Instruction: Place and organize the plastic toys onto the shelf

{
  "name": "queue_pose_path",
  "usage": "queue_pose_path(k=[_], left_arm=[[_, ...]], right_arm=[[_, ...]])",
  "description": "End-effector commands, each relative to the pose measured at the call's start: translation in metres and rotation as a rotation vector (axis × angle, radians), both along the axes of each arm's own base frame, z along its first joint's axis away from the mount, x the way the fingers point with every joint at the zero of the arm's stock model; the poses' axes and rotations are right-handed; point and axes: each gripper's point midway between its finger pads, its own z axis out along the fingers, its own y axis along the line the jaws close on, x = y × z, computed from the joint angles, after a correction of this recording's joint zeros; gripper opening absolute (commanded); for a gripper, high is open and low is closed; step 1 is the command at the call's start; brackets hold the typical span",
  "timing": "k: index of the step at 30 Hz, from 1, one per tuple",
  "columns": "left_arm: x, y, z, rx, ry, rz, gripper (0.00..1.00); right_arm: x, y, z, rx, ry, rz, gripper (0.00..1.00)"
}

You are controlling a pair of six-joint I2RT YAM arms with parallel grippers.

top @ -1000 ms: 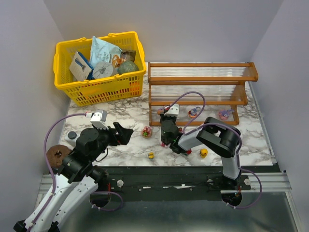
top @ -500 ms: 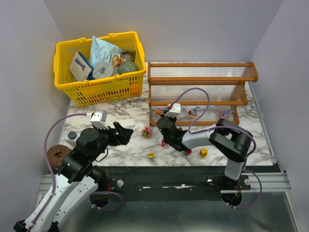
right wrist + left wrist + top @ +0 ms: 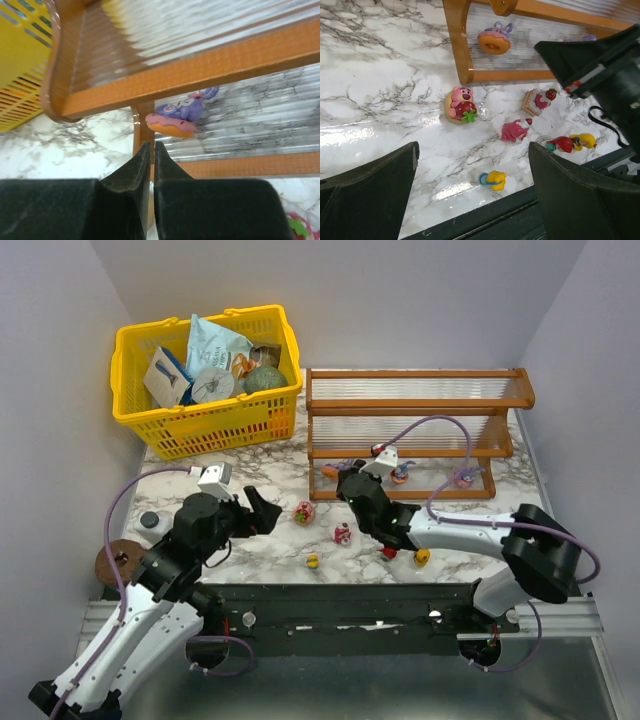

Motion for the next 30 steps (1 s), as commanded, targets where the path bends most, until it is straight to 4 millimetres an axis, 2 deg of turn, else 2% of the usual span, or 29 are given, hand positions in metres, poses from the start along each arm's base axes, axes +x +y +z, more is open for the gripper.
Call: queue_pose_path(k=[1, 2, 3, 4, 5, 6, 8, 9, 10, 11, 12, 13, 14, 15, 16, 17, 18, 19, 21, 23, 24, 25, 27, 28, 30], left_arm=[[0.013, -0.015, -0.004, -0.114, 0.070, 0.051, 0.99], [0.015, -0.019, -0.008, -0.142, 0.090, 0.060, 0.99], [0.021, -0.026, 0.000, -0.213, 0.095, 0.079, 0.99], [0.025, -0.031, -0.002, -0.246, 0.123, 0.093, 0.99], [0.029, -0.034, -0.006, -0.277, 0.145, 0.114, 0.99], [0.036, -0.040, 0.003, -0.339, 0.126, 0.119, 0.99], [0.045, -0.049, -0.011, -0.435, 0.204, 0.176, 0.99], [0.053, -0.055, -0.002, -0.502, 0.184, 0.177, 0.96], [0.059, -0.059, -0.012, -0.539, 0.234, 0.214, 0.94], [0.063, -0.062, -0.018, -0.561, 0.257, 0.231, 0.91], [0.071, -0.066, -0.013, -0.596, 0.246, 0.235, 0.85], [0.077, -0.070, -0.028, -0.578, 0.287, 0.261, 0.82], [0.082, -0.072, -0.028, -0.598, 0.304, 0.279, 0.78], [0.087, -0.075, -0.030, -0.605, 0.312, 0.286, 0.69], [0.092, -0.078, -0.041, -0.591, 0.337, 0.307, 0.68], [0.096, -0.080, -0.042, -0.605, 0.346, 0.316, 0.67], [0.102, -0.083, -0.038, -0.631, 0.335, 0.315, 0.61], [0.106, -0.084, -0.046, -0.629, 0.348, 0.332, 0.59], [0.114, -0.089, -0.042, -0.677, 0.339, 0.340, 0.56], [0.121, -0.094, -0.047, -0.695, 0.350, 0.341, 0.54], [0.125, -0.098, -0.042, -0.729, 0.342, 0.334, 0.54], [0.128, -0.102, -0.049, -0.729, 0.357, 0.332, 0.53], [0.135, -0.109, -0.043, -0.767, 0.350, 0.313, 0.52], [0.138, -0.112, -0.052, -0.764, 0.367, 0.321, 0.52], [0.147, -0.118, -0.049, -0.779, 0.364, 0.318, 0.52]], right_arm=[[-0.026, -0.015, 0.004, 0.027, 0.115, 0.038, 0.18], [-0.030, -0.018, 0.005, 0.032, 0.135, 0.038, 0.19], [-0.035, -0.021, 0.007, 0.056, 0.156, 0.035, 0.21], [-0.044, -0.027, 0.014, 0.064, 0.169, 0.059, 0.25], [-0.049, -0.033, 0.010, 0.061, 0.187, 0.060, 0.27], [-0.055, -0.038, 0.013, 0.092, 0.200, 0.055, 0.29], [-0.066, -0.049, 0.023, 0.128, 0.201, 0.075, 0.35], [-0.072, -0.055, 0.018, 0.134, 0.215, 0.074, 0.37], [-0.077, -0.060, 0.016, 0.130, 0.223, 0.082, 0.40], [-0.081, -0.066, 0.028, 0.161, 0.204, 0.092, 0.41], [-0.084, -0.070, 0.028, 0.158, 0.206, 0.094, 0.43], [-0.089, -0.078, 0.025, 0.144, 0.219, 0.089, 0.43], [-0.092, -0.083, 0.035, 0.169, 0.202, 0.092, 0.44], [-0.094, -0.088, 0.037, 0.166, 0.196, 0.092, 0.44], [-0.097, -0.094, 0.035, 0.158, 0.198, 0.087, 0.44], [-0.099, -0.097, 0.036, 0.161, 0.193, 0.090, 0.45], [-0.101, -0.102, 0.044, 0.185, 0.170, 0.090, 0.45], [-0.102, -0.105, 0.045, 0.186, 0.163, 0.090, 0.45], [-0.104, -0.111, 0.049, 0.199, 0.145, 0.091, 0.45], [-0.106, -0.114, 0.049, 0.196, 0.140, 0.091, 0.45], [-0.106, -0.116, 0.050, 0.195, 0.137, 0.089, 0.45], [-0.106, -0.117, 0.049, 0.191, 0.137, 0.086, 0.45], [-0.107, -0.116, 0.046, 0.184, 0.146, 0.092, 0.45], [-0.108, -0.116, 0.044, 0.181, 0.152, 0.095, 0.45], [-0.109, -0.115, 0.039, 0.177, 0.165, 0.101, 0.45]])
